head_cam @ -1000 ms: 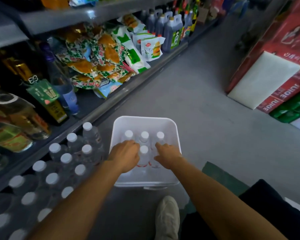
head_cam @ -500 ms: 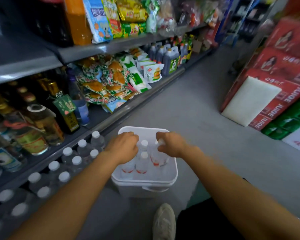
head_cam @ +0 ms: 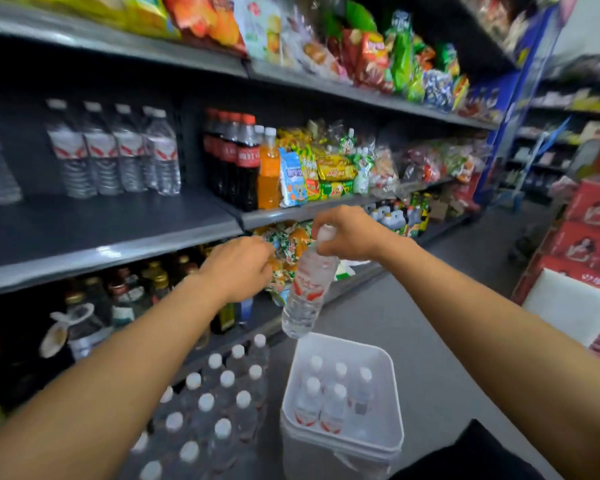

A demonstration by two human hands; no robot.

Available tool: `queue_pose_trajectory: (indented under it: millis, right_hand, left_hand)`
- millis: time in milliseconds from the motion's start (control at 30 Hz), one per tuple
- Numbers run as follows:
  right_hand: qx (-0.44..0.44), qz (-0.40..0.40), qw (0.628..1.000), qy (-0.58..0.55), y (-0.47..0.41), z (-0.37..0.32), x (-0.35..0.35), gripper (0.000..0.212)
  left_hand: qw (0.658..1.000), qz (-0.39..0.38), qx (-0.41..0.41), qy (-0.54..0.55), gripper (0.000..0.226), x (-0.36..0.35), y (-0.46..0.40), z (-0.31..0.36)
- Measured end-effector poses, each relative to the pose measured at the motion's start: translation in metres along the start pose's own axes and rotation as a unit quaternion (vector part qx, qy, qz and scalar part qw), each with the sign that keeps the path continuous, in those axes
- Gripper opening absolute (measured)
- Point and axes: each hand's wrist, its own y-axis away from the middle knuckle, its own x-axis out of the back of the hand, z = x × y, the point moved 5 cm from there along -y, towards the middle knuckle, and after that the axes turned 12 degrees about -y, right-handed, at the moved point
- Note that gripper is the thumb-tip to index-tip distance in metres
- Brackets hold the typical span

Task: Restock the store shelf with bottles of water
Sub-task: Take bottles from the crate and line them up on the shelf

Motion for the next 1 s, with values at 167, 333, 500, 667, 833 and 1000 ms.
queue_pose_trajectory:
  millis: [167,333,500,667,833,1000]
  right_hand:
    - [0.060,0.029,0.997,-0.032,-0.056,-0.060,0.015,0.008]
    - [0.120,0.073,0.989,-0.044,-0.120,-0.120,0.032,0.006]
    - [0.175,0.083,0.979,-0.061,-0.190,-0.162,0.027,0.005]
    - [0.232,0.097,0.966,-0.059,-0.257,-0.181,-0.003,0.008]
    - [0.244,0.082,0.966,-0.029,-0.326,-0.184,-0.049,0.015]
    - [0.236,0.052,0.970,0.009,-0.396,-0.184,-0.084,0.017]
  left_hand:
    - [0.997,0.011,0.060,-0.041,0.028,0.039,0.008,-0.063]
    - [0.992,0.027,0.106,-0.069,0.030,0.065,0.008,-0.137]
    - [0.982,0.028,0.151,-0.107,0.028,0.072,0.000,-0.205]
    - [0.975,0.011,0.176,-0.133,0.025,0.052,-0.013,-0.255]
    - [0.972,-0.015,0.191,-0.132,0.022,0.009,-0.032,-0.301]
    - [0.973,-0.031,0.189,-0.128,0.016,-0.039,-0.058,-0.339]
